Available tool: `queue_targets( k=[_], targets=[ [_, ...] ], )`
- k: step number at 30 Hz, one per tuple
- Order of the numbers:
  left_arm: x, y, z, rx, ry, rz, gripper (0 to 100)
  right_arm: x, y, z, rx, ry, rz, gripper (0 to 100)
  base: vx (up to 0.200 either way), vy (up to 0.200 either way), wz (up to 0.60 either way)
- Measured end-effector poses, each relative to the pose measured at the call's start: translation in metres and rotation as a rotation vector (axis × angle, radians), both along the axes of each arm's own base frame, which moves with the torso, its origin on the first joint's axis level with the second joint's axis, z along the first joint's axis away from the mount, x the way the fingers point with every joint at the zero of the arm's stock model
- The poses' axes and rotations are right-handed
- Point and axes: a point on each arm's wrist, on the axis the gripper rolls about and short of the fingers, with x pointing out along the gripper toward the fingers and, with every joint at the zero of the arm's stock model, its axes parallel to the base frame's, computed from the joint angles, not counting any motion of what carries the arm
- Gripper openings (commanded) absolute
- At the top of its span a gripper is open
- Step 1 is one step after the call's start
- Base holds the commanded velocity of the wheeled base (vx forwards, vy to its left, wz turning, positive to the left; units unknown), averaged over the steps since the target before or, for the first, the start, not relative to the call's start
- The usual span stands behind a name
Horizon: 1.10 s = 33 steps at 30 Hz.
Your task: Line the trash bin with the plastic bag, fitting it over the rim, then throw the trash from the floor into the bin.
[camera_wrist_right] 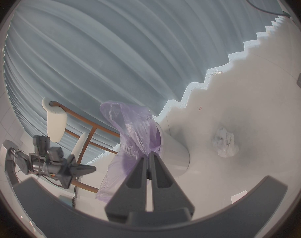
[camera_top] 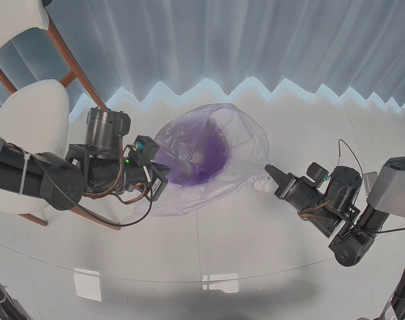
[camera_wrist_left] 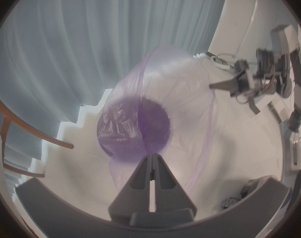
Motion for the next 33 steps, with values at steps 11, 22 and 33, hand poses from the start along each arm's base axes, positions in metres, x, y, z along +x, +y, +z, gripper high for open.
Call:
queue_targets(
  k=[11,22,33],
  targets=[
    [0.025,-0.011,-0.027,0.032,-0.142,0.045,100,-0.002,-0.002,0.005,0.004,-0.011,-0.004,0,0.000,0.000,0.00],
    [0.013,-0.014,-0.055,0.149,-0.142,0.158,100,-0.003,-0.003,0.007,0.006,-0.017,-0.006,0,0.000,0.000,0.00],
    [0.013,-0.013,-0.064,0.184,-0.129,0.224,100,-0.005,-0.003,0.006,0.002,-0.009,-0.005,0,0.000,0.000,0.00]
  ],
)
